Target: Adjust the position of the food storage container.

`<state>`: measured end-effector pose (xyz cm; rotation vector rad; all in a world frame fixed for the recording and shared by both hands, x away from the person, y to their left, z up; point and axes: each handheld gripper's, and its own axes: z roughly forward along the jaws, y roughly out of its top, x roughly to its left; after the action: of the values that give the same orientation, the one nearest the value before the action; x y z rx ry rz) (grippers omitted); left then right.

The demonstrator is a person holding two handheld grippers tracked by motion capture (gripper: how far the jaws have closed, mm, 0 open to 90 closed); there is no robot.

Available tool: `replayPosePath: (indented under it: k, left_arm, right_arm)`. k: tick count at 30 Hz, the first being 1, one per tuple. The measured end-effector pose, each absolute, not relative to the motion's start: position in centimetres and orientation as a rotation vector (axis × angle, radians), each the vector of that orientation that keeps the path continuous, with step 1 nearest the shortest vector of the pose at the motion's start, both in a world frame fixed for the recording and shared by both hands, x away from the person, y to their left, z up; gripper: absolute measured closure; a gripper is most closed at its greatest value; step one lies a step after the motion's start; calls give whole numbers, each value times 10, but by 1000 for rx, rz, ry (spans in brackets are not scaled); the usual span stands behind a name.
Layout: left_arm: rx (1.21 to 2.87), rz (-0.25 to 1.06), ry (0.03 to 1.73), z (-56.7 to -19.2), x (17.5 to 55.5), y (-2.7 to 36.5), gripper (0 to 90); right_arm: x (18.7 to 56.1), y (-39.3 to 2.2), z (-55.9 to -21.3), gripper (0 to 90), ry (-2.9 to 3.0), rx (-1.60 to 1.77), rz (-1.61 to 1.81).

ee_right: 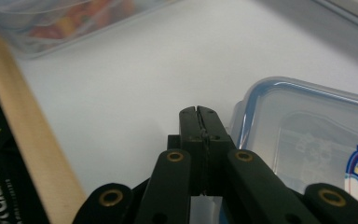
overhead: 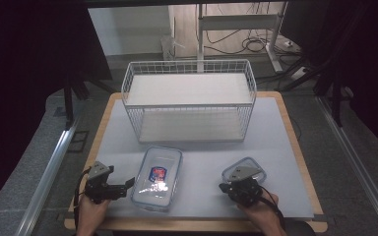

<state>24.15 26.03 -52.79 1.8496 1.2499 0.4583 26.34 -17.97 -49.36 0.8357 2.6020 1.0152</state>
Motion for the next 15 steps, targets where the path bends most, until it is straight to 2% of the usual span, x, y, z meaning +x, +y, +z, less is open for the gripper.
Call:
replayPosePath:
  k: [15]
  left_arm:
    - [1861,457,1268,-528,242,263,42]
  right_arm:
    - [293,-231,-490,898,2466,1045,1029]
